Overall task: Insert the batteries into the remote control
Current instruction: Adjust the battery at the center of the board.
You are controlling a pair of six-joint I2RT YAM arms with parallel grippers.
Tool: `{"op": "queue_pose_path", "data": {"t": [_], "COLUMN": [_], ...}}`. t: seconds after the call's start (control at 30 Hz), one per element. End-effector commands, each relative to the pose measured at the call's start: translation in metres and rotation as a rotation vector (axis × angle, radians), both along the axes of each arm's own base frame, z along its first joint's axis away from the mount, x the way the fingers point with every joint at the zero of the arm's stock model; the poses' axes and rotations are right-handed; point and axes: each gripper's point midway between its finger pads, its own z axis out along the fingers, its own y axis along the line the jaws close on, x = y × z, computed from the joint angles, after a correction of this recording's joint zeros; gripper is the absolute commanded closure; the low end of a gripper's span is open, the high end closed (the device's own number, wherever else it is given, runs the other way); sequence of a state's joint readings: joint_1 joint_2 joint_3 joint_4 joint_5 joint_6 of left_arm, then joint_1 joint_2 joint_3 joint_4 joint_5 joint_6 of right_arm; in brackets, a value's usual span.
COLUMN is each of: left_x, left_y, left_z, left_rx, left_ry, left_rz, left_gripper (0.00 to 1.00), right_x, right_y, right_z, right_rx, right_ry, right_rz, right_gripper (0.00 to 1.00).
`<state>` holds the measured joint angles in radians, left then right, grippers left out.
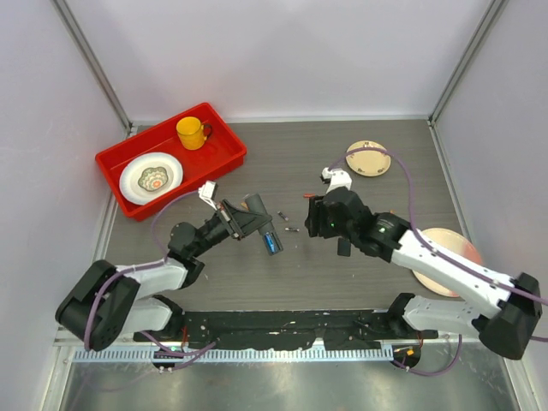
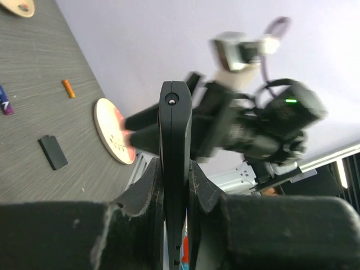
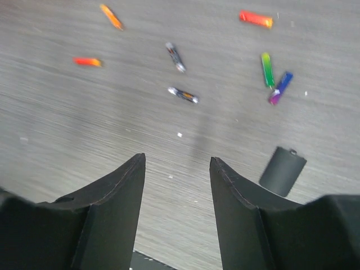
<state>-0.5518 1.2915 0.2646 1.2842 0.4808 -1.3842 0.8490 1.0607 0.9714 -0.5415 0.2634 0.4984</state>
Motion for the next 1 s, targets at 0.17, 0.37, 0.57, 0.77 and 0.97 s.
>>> {"op": "queue_pose_path", "data": {"t": [0.17, 0.37, 0.57, 0.77, 0.97], "left_x": [-0.047, -0.059, -0.065, -0.068, -0.067], "left_y": [0.028, 0.041, 0.041, 0.042, 0.041], "left_z": [0.03, 0.027, 0.024, 0.023, 0.021], "left_rx": [-0.02, 0.024, 0.033, 0.02, 0.025], "left_ry": [-0.151, -0.164, -0.159, -0.163, -0.162], "left_rz": [-0.015, 0.029, 0.001, -0.003, -0.001], "left_gripper": [1.0, 1.0, 1.0, 1.0, 1.0], "right_x": [0.034, 0.056, 0.074, 0.076, 0.078], "right_y": [0.008, 0.039, 0.062, 0.063, 0.056], "right_z": [-0.076, -0.088, -0.115, -0.147, -0.161], "right_rx": [-0.136, -0.164, -0.242, -0.323, -0.381], "right_ry": [-0.01, -0.01, 0.032, 0.097, 0.107], "right_rz": [-0.054, 0.019, 0.084, 0.131, 0.142], "right_gripper": [0.47, 0.42, 0.41, 0.4, 0.39]}}
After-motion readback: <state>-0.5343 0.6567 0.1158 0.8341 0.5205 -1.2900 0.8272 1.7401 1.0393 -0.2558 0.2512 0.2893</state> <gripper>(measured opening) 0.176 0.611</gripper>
